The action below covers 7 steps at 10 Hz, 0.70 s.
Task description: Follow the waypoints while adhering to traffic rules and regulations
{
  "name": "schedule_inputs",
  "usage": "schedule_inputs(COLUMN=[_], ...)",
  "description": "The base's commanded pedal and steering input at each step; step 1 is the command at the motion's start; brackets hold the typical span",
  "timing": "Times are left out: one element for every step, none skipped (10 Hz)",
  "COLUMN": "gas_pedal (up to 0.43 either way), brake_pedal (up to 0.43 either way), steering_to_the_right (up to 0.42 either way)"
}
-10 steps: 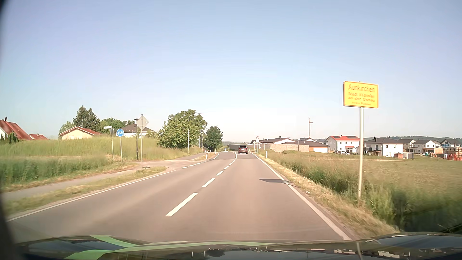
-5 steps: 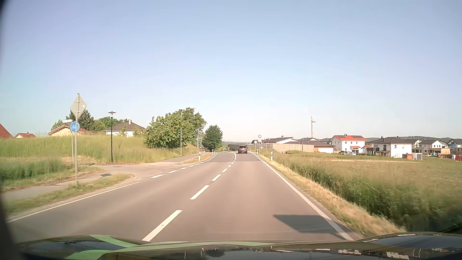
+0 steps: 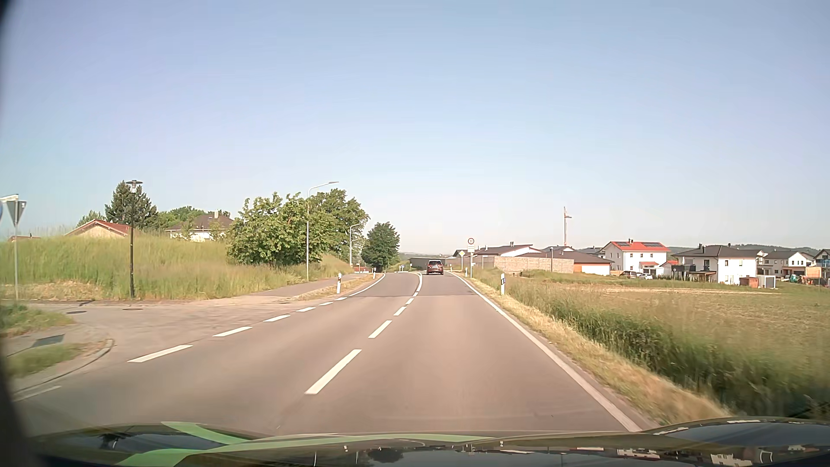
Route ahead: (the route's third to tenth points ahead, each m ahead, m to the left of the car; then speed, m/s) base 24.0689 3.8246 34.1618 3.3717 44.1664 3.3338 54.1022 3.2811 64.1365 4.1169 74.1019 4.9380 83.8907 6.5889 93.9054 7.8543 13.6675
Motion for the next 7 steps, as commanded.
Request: schedule_inputs(gas_pedal=[0.000,0.000,0.000,0.000,0.000,0.000,0.000], brake_pedal=[0.000,0.000,0.000,0.000,0.000,0.000,0.000], steering_to_the_right=[-0.003,-0.003,-0.003,-0.003,-0.003,-0.003,-0.003])
